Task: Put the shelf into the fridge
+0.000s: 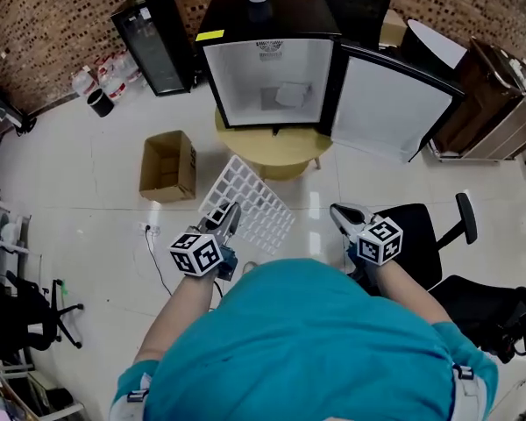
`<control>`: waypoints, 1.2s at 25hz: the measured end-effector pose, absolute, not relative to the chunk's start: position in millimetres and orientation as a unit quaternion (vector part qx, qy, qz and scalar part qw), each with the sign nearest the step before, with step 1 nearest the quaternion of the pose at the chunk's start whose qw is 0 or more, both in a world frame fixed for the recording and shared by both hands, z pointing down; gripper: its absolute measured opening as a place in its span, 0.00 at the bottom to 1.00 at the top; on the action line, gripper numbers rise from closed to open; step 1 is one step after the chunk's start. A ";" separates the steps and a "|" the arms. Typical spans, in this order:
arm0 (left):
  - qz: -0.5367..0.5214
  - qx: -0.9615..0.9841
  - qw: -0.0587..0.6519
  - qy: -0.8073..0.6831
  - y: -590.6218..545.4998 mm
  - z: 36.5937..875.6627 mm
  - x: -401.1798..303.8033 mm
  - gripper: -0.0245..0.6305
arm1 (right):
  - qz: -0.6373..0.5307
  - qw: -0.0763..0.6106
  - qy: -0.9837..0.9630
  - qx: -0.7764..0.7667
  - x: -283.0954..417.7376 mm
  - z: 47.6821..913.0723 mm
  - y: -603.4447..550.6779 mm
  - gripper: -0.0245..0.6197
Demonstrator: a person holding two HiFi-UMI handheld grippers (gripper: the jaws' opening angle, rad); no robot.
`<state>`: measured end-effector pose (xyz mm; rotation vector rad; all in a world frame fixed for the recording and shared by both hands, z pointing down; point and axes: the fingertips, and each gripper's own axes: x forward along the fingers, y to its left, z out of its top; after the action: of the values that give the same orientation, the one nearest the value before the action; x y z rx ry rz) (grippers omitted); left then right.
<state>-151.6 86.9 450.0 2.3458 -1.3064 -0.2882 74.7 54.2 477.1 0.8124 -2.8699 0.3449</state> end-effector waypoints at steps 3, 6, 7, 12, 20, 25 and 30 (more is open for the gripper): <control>-0.105 0.859 0.225 -0.448 74.1 441.8 -198.0 0.08 | 0.123 0.063 -0.949 0.285 23.5 461.7 45.6 0.04; -0.116 0.865 0.246 -0.422 54.0 438.7 -246.7 0.08 | 0.128 0.068 -0.941 0.306 -25.0 449.8 34.0 0.04; -0.123 0.865 0.254 -0.414 46.5 437.7 -265.1 0.08 | 0.125 0.070 -0.939 0.312 -43.4 446.1 29.7 0.04; -0.174 0.855 0.296 -0.388 -0.8 426.6 -350.8 0.08 | 0.125 0.078 -0.933 0.328 -122.3 437.2 -0.9 0.04; -0.235 0.822 0.338 -0.394 -78.4 406.2 -292.8 0.08 | 0.139 0.048 -0.940 0.308 -50.5 448.9 -62.7 0.04; -0.293 0.795 0.344 -0.405 -133.6 376.2 -216.3 0.08 | 0.116 0.041 -0.962 0.242 12.7 438.2 -110.6 0.04; -0.313 0.643 0.471 -0.517 -167.4 424.9 -195.1 0.08 | 0.088 0.043 -0.981 0.165 46.1 447.5 -144.5 0.04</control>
<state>-195.1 -167.4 424.9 1.5737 -1.2657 -0.7672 46.1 -144.5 447.5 0.5052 -3.0010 0.2688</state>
